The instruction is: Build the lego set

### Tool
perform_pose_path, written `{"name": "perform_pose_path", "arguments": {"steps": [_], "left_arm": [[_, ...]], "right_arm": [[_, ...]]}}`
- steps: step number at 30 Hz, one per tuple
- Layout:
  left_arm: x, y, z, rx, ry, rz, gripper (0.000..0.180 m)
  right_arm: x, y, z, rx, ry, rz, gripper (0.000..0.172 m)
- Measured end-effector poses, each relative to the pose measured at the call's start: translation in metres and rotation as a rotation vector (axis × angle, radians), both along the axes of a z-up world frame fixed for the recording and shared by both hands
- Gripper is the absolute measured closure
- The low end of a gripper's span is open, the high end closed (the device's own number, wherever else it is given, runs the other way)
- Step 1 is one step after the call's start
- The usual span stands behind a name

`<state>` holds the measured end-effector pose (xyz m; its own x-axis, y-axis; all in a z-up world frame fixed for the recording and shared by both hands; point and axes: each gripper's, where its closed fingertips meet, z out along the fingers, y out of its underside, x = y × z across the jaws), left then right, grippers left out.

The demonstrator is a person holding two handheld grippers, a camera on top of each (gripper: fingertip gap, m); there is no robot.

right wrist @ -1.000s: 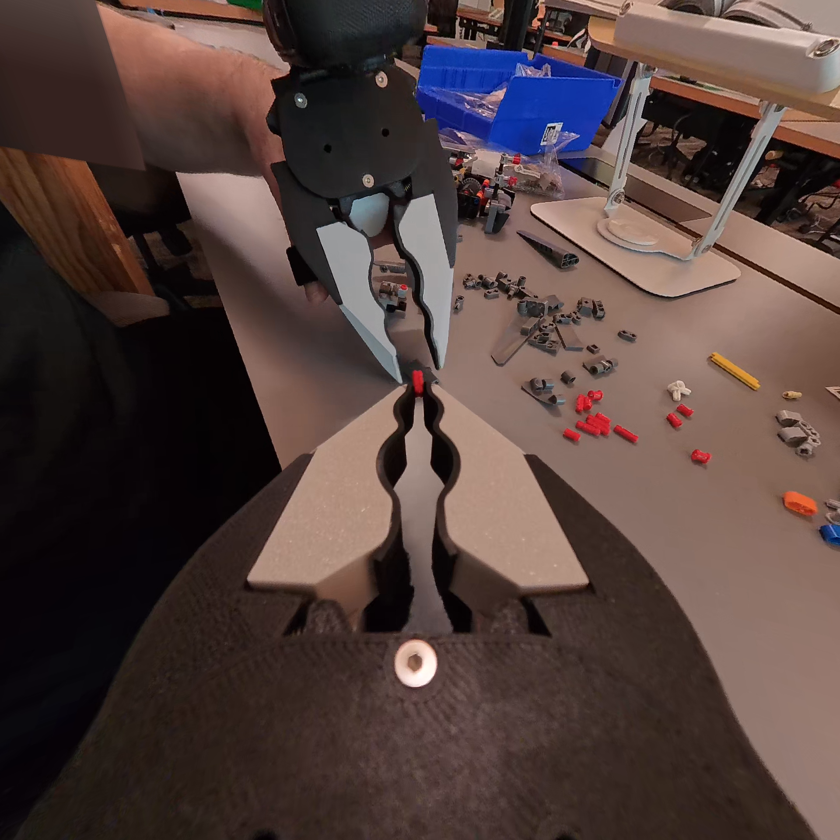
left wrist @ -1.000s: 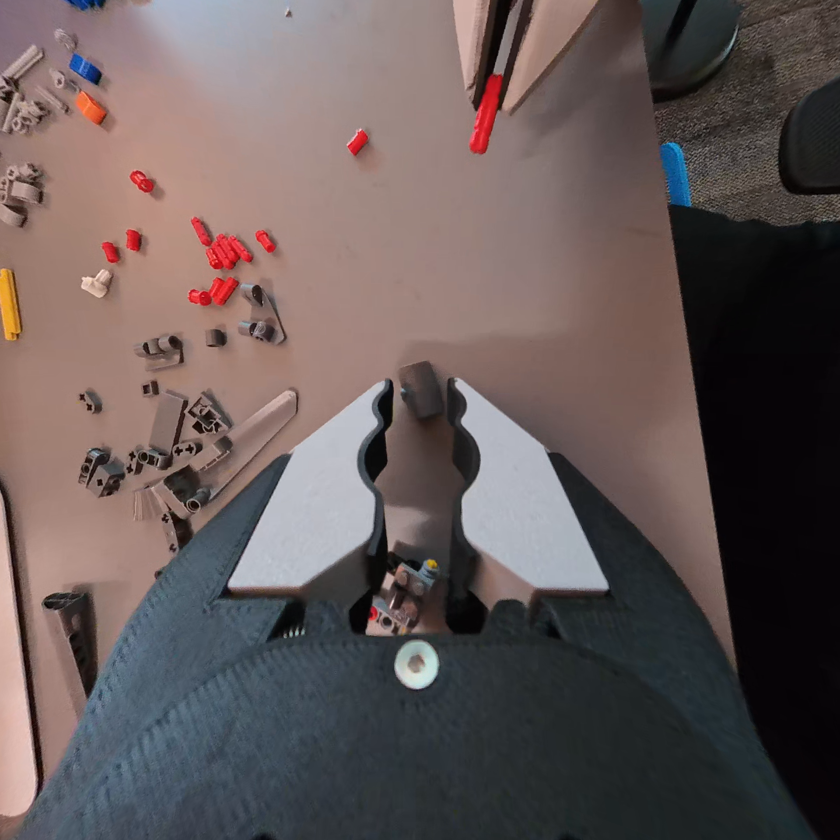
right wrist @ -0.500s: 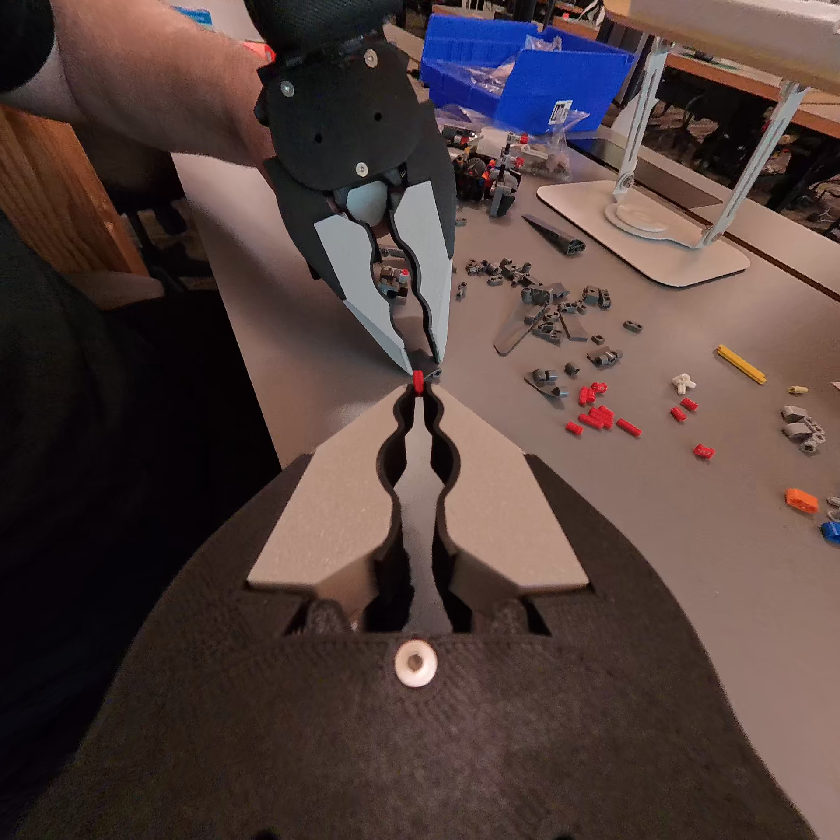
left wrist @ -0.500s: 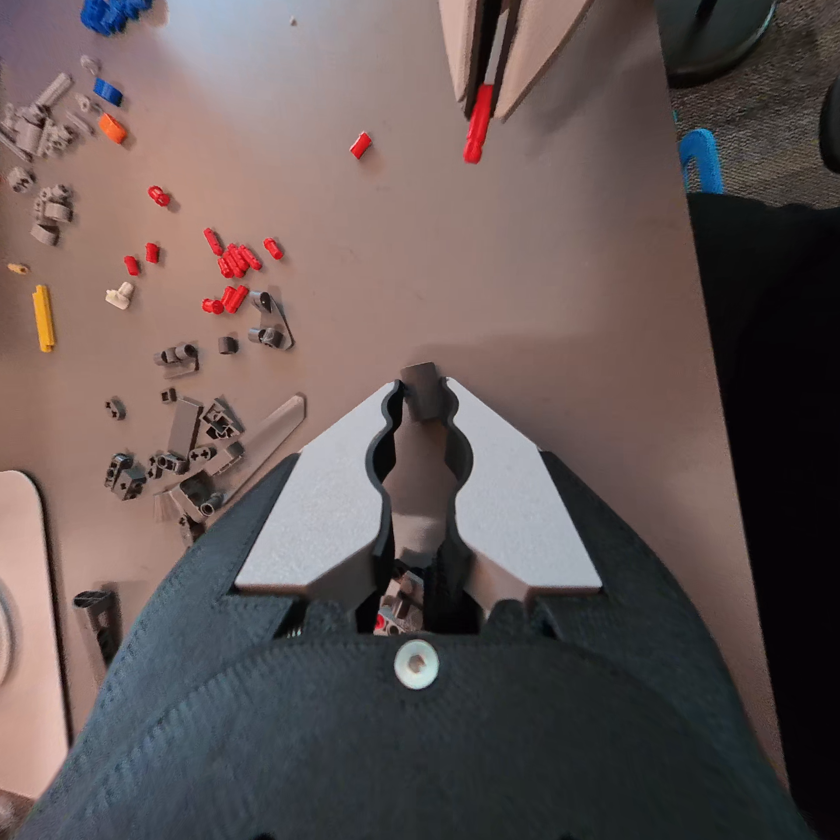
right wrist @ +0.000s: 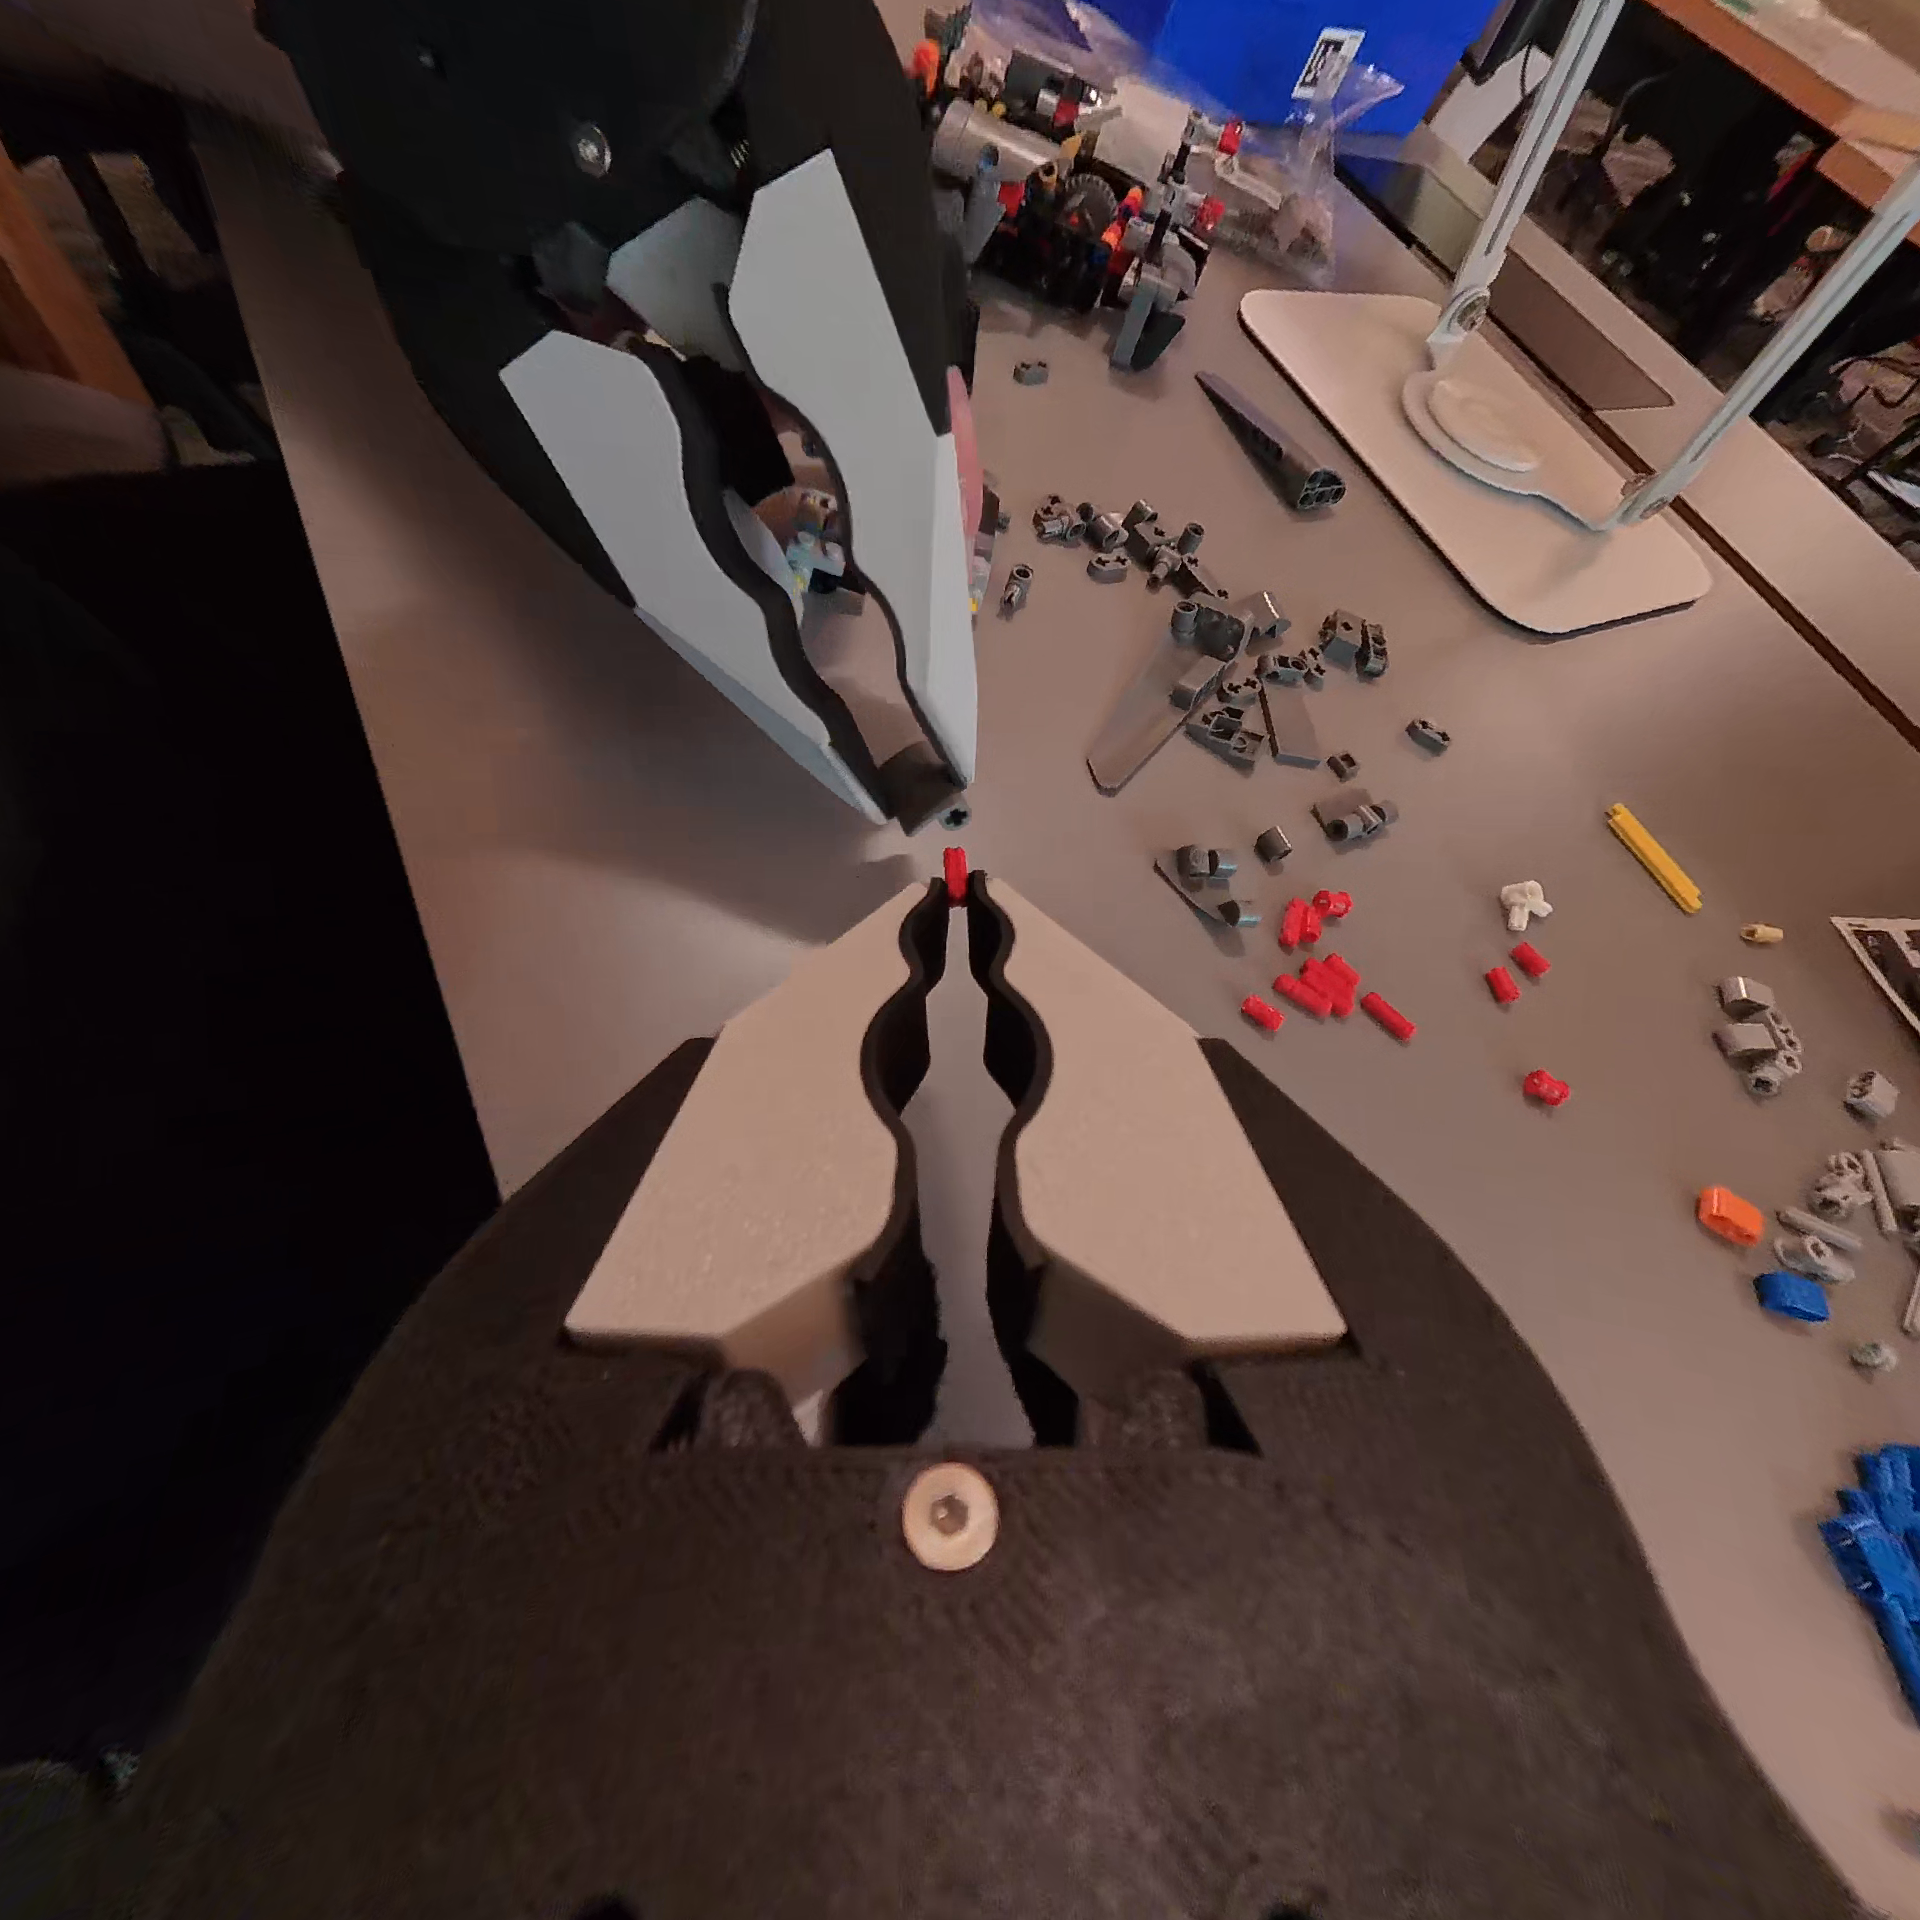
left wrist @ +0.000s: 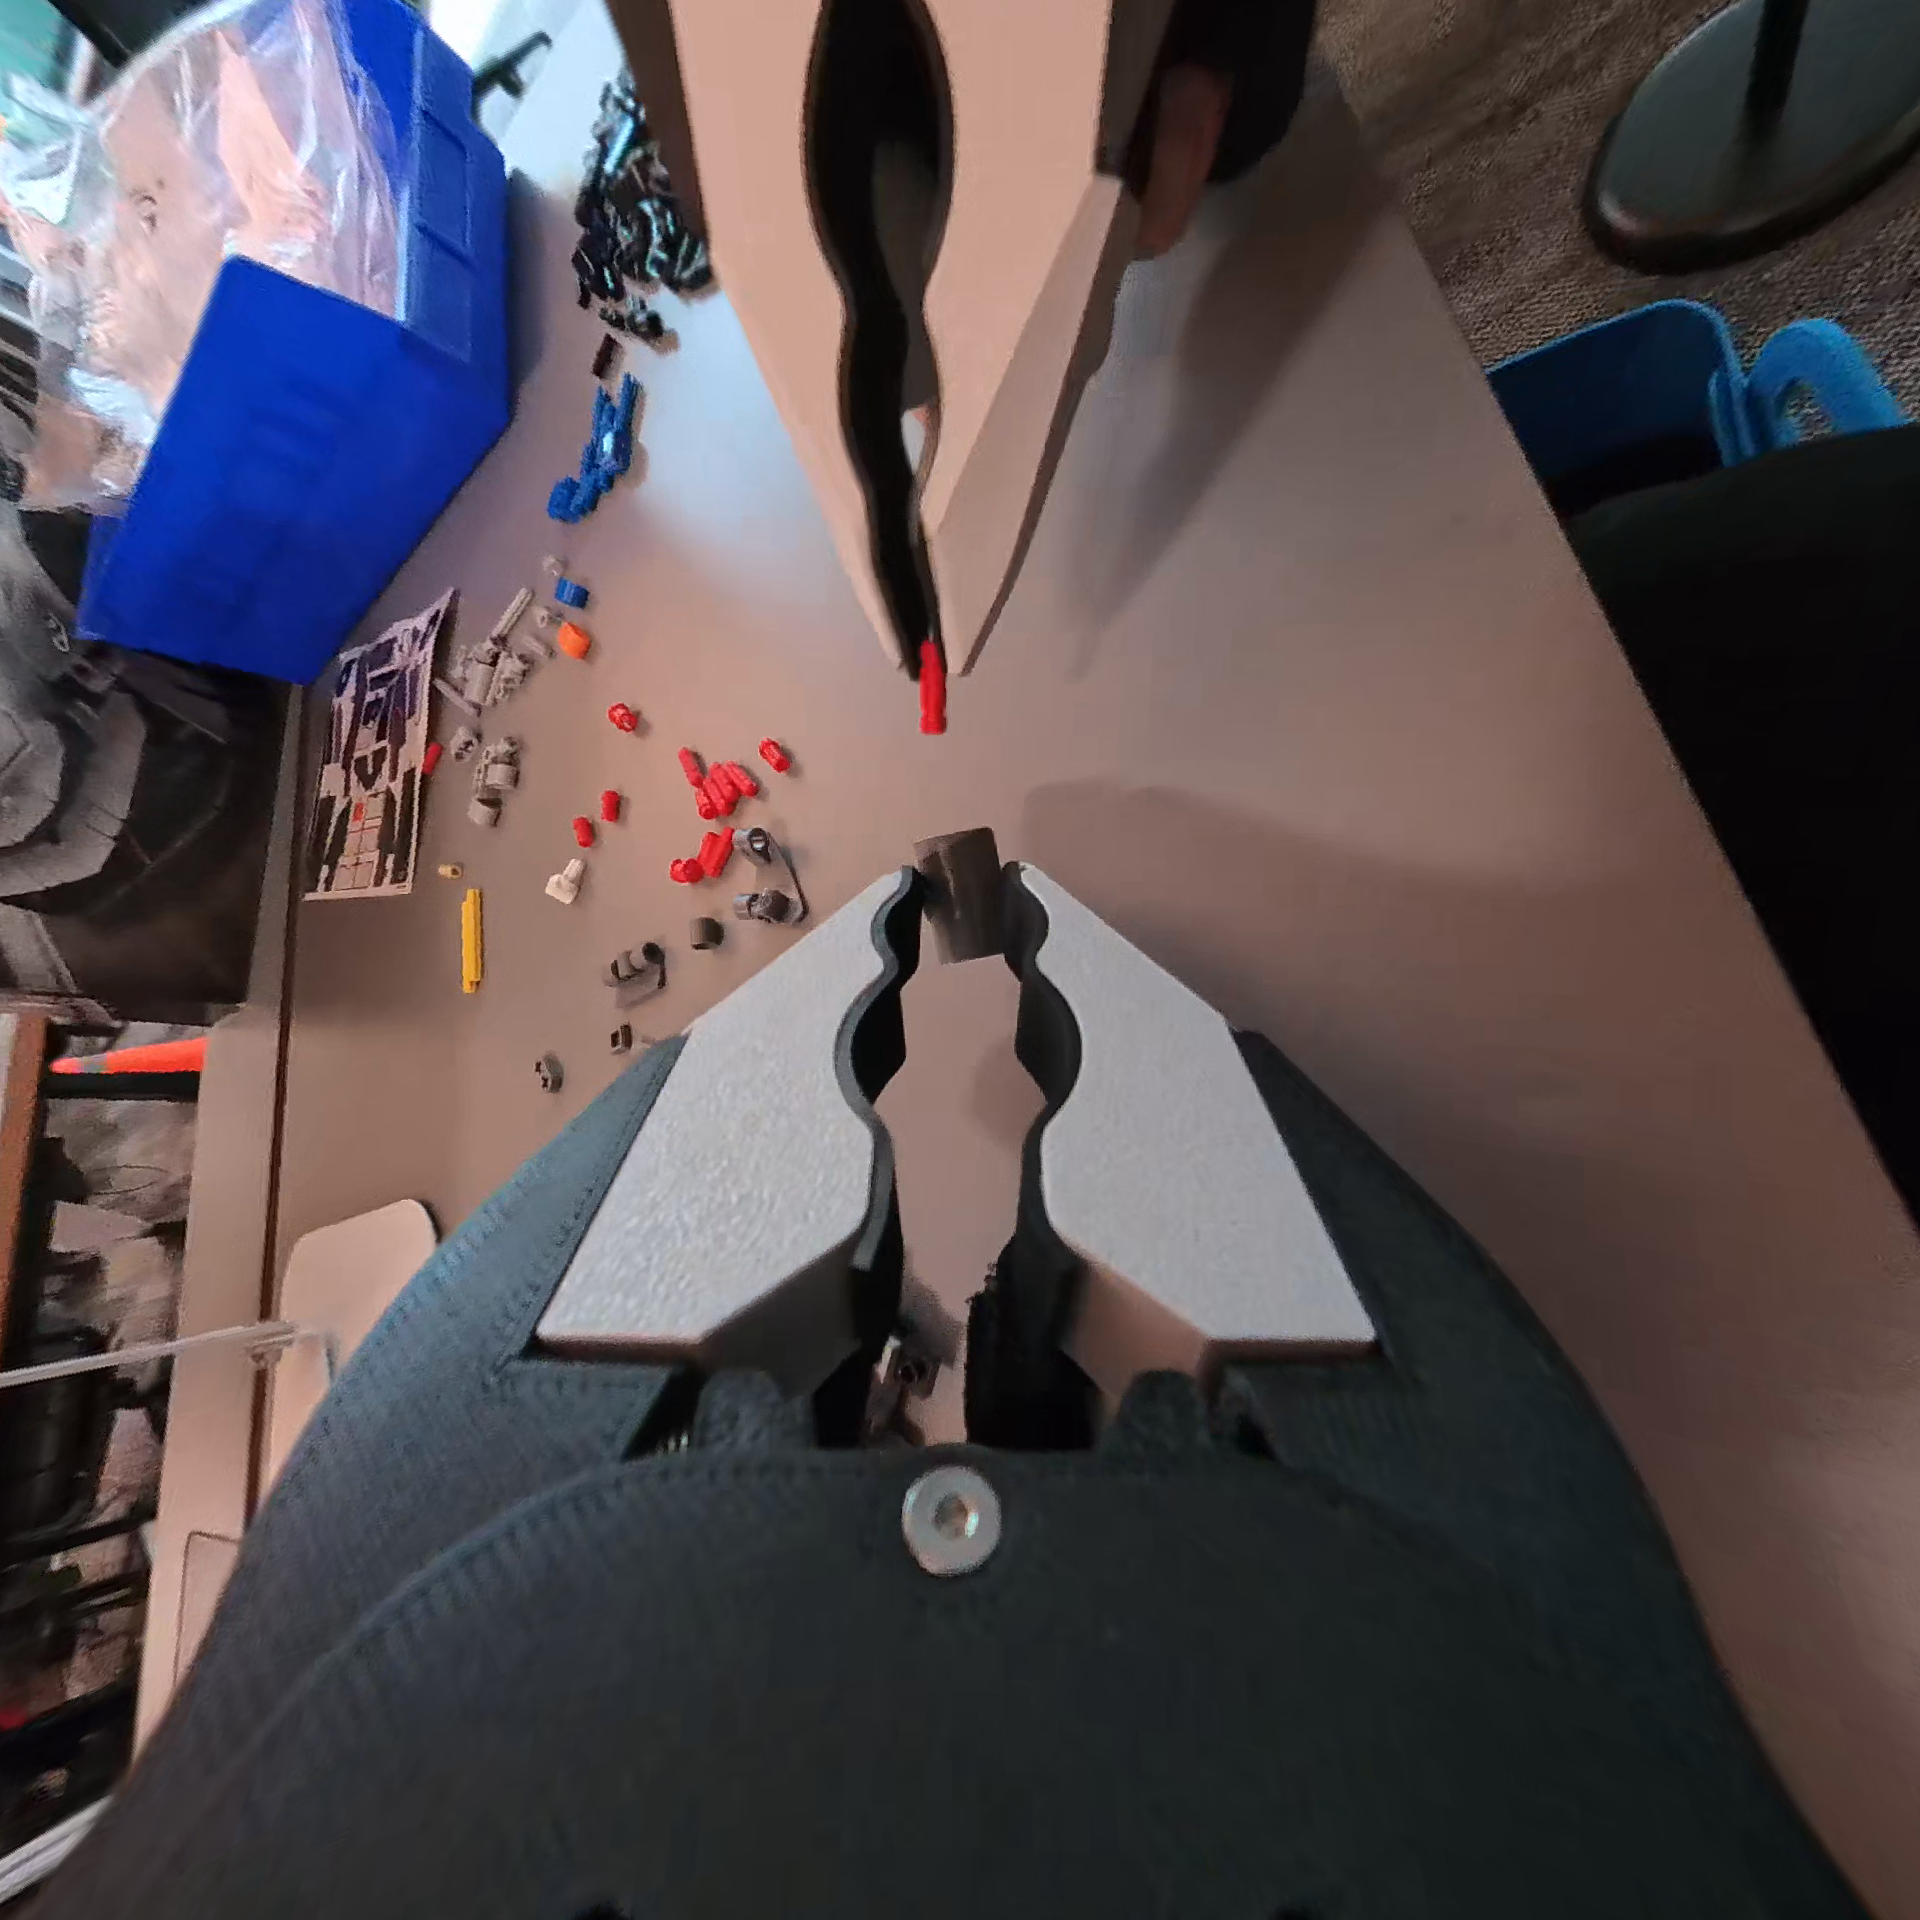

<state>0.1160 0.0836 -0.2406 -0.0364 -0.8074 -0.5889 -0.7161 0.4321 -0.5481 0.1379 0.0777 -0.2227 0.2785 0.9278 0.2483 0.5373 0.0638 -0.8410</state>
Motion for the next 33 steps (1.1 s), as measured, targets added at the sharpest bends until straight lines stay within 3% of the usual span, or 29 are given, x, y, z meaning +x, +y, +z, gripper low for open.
{"name": "perform_pose_path", "arguments": {"steps": [15, 33], "left_arm": [[0.002, 0.003, 0.0, -0.129, -0.077, -0.016, 0.167], [0.003, 0.011, 0.006, -0.089, -0.091, -0.034, 0.167]], "right_arm": [[-0.011, 0.009, -0.009, 0.045, -0.053, 0.045, 0.171], [-0.012, 0.018, -0.004, 0.027, -0.03, 0.088, 0.172]]}}
